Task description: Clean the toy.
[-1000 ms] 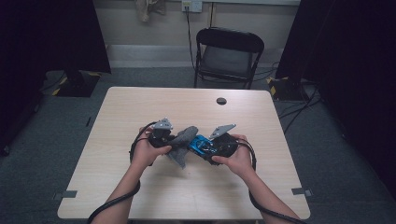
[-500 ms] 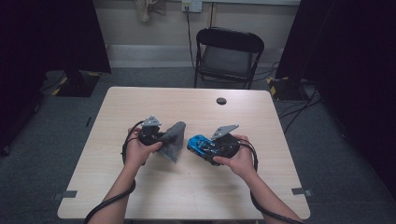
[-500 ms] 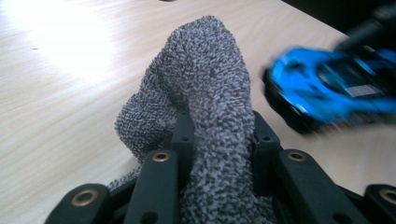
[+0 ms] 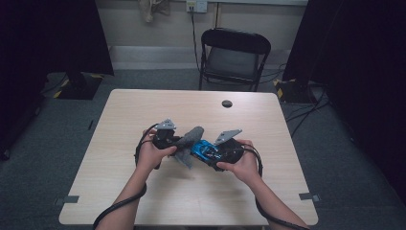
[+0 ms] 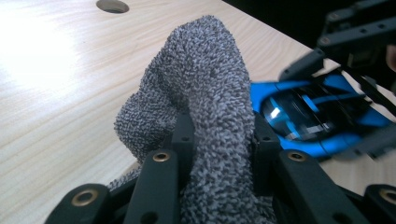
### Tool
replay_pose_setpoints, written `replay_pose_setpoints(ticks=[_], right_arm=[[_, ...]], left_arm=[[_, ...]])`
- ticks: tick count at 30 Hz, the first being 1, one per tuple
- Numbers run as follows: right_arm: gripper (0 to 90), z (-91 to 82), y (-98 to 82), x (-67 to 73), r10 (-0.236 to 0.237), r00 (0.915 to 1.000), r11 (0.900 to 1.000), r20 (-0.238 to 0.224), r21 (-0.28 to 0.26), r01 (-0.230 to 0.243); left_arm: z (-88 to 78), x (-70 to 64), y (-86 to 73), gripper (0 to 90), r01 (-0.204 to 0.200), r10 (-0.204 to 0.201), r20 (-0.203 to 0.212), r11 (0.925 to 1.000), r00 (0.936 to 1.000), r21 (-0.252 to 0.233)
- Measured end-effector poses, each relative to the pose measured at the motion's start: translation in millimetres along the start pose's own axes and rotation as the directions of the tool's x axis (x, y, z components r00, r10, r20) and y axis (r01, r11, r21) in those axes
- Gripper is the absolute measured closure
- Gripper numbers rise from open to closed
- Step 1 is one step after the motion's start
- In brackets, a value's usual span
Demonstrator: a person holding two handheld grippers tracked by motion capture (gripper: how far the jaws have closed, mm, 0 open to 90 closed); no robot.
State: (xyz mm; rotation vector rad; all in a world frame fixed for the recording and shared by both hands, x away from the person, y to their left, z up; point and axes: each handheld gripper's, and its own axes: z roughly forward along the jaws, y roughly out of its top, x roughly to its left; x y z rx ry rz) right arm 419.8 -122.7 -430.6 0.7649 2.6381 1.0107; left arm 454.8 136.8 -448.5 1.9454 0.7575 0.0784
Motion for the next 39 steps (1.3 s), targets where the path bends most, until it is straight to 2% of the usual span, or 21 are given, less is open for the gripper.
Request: replay_pose_setpoints(ticks=[4,6,11,12,14,15,17,19,20,22,24,26,29,32,35,39], right_arm=[[28.2,-1.5,-1.9,-7.1,0.023,0.9996,1.000,0.018,-0.004,-0.023],[28.2,-1.5,-2.6,-9.7,0.033,0.9992,0.999,0.022,-0.005,-0.033],[28.2,-1.6,-3.4,-15.6,0.050,0.9980,0.999,0.039,0.007,-0.050],[28.2,-2.0,-4.0,-16.9,0.056,0.9974,0.998,0.045,0.002,-0.057],[28.2,-3.4,-4.3,-19.2,0.062,0.9970,0.998,0.045,0.001,-0.063],[28.2,-4.6,-4.3,-19.9,0.071,0.9965,0.997,0.045,-0.009,-0.070],[28.2,-7.1,-2.4,-19.4,0.065,0.9969,0.998,0.044,-0.014,-0.065],[28.2,-9.4,1.2,-17.7,0.060,0.9974,0.998,0.041,-0.020,-0.059],[28.2,-10.1,3.2,-16.8,0.059,0.9973,0.998,0.043,-0.029,-0.058],[28.2,-11.0,7.4,-16.2,0.061,0.9974,0.997,0.039,-0.038,-0.060],[28.2,-11.8,11.5,-16.8,0.065,0.9972,0.997,0.036,-0.047,-0.064],[28.2,-12.8,14.6,-17.3,0.072,0.9967,0.996,0.038,-0.057,-0.069],[28.2,-13.2,18.1,-16.8,0.074,0.9966,0.996,0.036,-0.060,-0.071],[28.2,-10.6,20.3,-16.5,0.074,0.9966,0.996,0.037,-0.051,-0.072],[28.2,-8.0,20.2,-18.1,0.090,0.9954,0.994,0.034,-0.059,-0.088],[28.2,-5.7,21.2,-19.0,0.099,0.9943,0.994,0.039,-0.056,-0.097]], left_arm=[[-4.9,-2.9,-4.0,69.9,-0.015,0.014,0.015,0.9998,0.9998,0.014],[-7.2,-3.9,-7.0,69.8,-0.005,0.005,0.030,0.9998,0.9995,0.017],[-10.7,-8.2,-14.9,69.8,-0.036,0.033,0.062,0.9985,0.9975,0.041],[-12.4,-7.7,-16.0,69.8,-0.038,0.036,0.045,0.9985,0.9983,0.040],[-17.0,-3.3,-17.6,69.7,-0.022,0.024,-0.039,0.9984,0.9989,0.053],[-19.3,0.3,-18.3,69.7,-0.011,0.016,-0.088,0.9983,0.9960,0.057],[-22.5,6.4,-19.5,69.6,0.021,-0.014,-0.168,0.9988,0.9856,0.045],[-21.3,8.3,-19.5,69.7,0.014,-0.004,-0.216,0.9988,0.9764,0.047],[-18.9,7.4,-19.5,69.7,0.011,0.002,-0.224,0.9984,0.9746,0.056],[-14.0,5.1,-20.1,69.7,0.014,-0.002,-0.219,0.9985,0.9757,0.052],[-8.2,2.1,-21.2,69.7,0.011,0.005,-0.227,0.9975,0.9739,0.070],[-1.3,-0.4,-23.3,69.7,0.024,-0.008,-0.213,0.9971,0.9770,0.072],[9.1,-9.6,-23.0,69.7,-0.012,0.027,-0.181,0.9962,0.9831,0.087],[15.5,-17.8,-20.4,69.7,-0.025,0.031,-0.131,0.9983,0.9908,0.054],[21.8,-27.8,-17.8,69.7,-0.050,0.056,-0.105,0.9969,0.9929,0.062],[27.6,-35.2,-17.5,69.7,-0.064,0.070,-0.080,0.9954,0.9943,0.071]])
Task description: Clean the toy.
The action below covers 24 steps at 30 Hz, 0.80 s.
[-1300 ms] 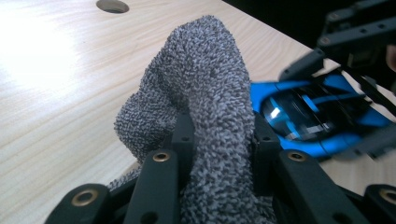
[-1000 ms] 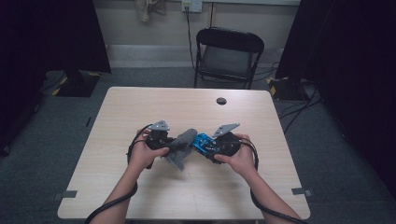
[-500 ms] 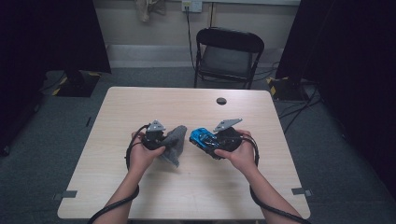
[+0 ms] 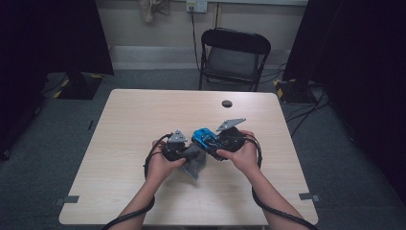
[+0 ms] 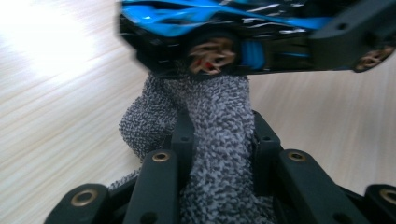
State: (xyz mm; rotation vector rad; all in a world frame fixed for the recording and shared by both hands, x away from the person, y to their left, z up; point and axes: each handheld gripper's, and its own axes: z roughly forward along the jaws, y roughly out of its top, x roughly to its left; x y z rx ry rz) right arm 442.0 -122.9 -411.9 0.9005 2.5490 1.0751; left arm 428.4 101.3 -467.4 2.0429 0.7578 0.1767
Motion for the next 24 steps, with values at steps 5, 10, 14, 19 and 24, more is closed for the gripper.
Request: replay_pose_setpoints(ticks=[5,10,14,19,24], right_arm=[[28.2,2.8,1.2,-2.2,0.012,0.9999,1.000,0.008,0.004,-0.012],[28.2,6.8,1.8,-2.6,0.025,0.9997,1.000,0.006,0.005,-0.026],[28.2,10.3,1.9,-2.2,0.036,0.9993,0.999,0.011,0.006,-0.036],[28.2,12.9,3.6,-2.3,0.046,0.9988,0.999,0.014,0.008,-0.047],[28.2,13.7,5.4,-2.8,0.051,0.9986,0.999,0.015,0.002,-0.051]], left_arm=[[6.9,-14.8,-0.6,69.7,-0.017,0.016,0.052,0.9998,0.9985,0.006],[13.8,-27.1,-1.0,69.6,-0.040,0.039,0.091,0.9992,0.9951,0.008],[18.7,-33.0,-1.6,69.7,-0.051,0.049,0.116,0.9987,0.9920,0.008],[22.5,-39.6,-1.8,69.7,-0.060,0.060,0.149,0.9982,0.9870,-0.004],[25.0,-44.9,-3.4,69.6,-0.060,0.060,0.188,0.9982,0.9804,-0.007]])
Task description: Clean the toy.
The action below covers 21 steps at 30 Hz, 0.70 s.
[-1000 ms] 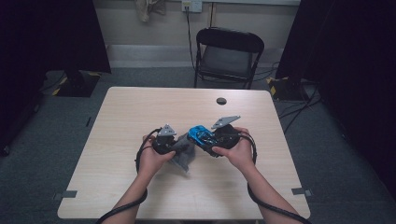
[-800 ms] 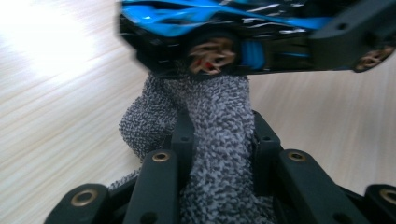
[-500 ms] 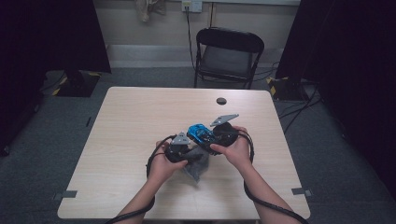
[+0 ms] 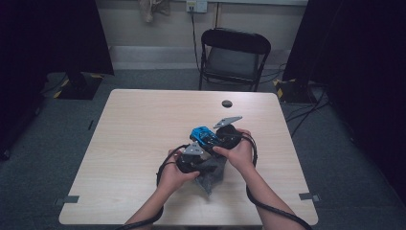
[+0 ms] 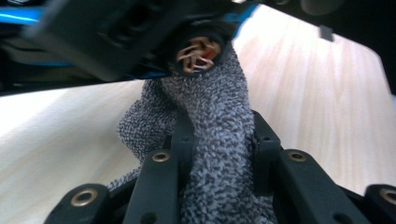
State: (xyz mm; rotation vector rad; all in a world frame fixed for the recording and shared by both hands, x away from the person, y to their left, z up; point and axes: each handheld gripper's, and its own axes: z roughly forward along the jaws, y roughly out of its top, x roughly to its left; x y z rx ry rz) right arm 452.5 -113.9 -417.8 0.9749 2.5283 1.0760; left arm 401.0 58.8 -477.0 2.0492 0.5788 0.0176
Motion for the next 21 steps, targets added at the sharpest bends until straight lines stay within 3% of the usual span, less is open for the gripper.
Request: replay_pose_setpoints(ticks=[4,8,11,16,21], right_arm=[[28.2,-1.3,-0.9,-0.9,-0.002,1.0000,1.000,-0.002,0.003,0.002],[28.2,-5.5,-2.8,-1.2,0.006,0.9999,1.000,-0.012,-0.011,-0.006],[28.2,-9.3,-3.1,0.2,-0.007,0.9999,1.000,-0.009,-0.012,0.007],[28.2,-13.4,-5.2,2.1,-0.021,0.9996,1.000,-0.020,-0.015,0.021],[28.2,-14.1,-6.7,6.4,-0.037,0.9988,0.999,-0.031,-0.011,0.037]], left_arm=[[-3.4,1.4,-2.3,69.6,0.000,0.000,-0.012,0.9995,0.9999,0.031],[-16.3,13.2,-3.5,69.6,0.014,-0.012,-0.088,0.9994,0.9960,0.031],[-29.7,27.6,-4.6,69.6,0.041,-0.038,-0.159,0.9991,0.9866,0.012],[-49.5,50.9,-8.5,69.6,0.079,-0.080,-0.257,0.9968,0.9630,-0.015],[-55.2,62.3,-10.4,69.6,0.091,-0.096,-0.295,0.9953,0.9507,-0.031]])
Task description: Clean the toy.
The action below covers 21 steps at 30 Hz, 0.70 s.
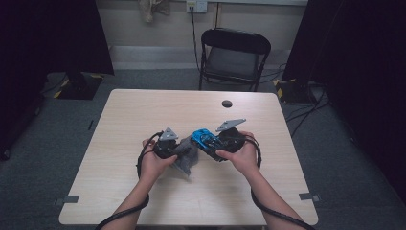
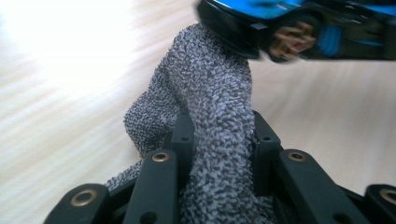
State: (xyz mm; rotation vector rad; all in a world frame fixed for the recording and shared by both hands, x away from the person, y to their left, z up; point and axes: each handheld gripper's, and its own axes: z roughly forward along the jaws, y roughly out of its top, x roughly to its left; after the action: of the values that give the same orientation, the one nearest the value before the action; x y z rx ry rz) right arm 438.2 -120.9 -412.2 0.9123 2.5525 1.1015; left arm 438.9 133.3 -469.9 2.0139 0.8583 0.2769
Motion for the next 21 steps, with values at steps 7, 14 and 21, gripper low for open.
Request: replay_pose_setpoints(ticks=[7,14,21], right_arm=[[28.2,1.7,0.8,2.8,0.000,1.0000,1.000,-0.009,-0.007,0.000],[28.2,2.5,3.0,2.1,0.007,1.0000,1.000,-0.001,-0.007,-0.007],[28.2,5.3,3.0,0.2,0.018,0.9998,1.000,0.005,-0.007,-0.018]], left_arm=[[5.6,-3.7,3.0,69.6,0.011,-0.009,0.030,0.9987,0.9995,-0.049],[15.7,-16.8,4.7,69.7,0.007,-0.002,0.083,0.9977,0.9966,-0.067],[24.4,-32.1,6.3,69.6,-0.026,0.034,0.124,0.9978,0.9917,-0.062]])
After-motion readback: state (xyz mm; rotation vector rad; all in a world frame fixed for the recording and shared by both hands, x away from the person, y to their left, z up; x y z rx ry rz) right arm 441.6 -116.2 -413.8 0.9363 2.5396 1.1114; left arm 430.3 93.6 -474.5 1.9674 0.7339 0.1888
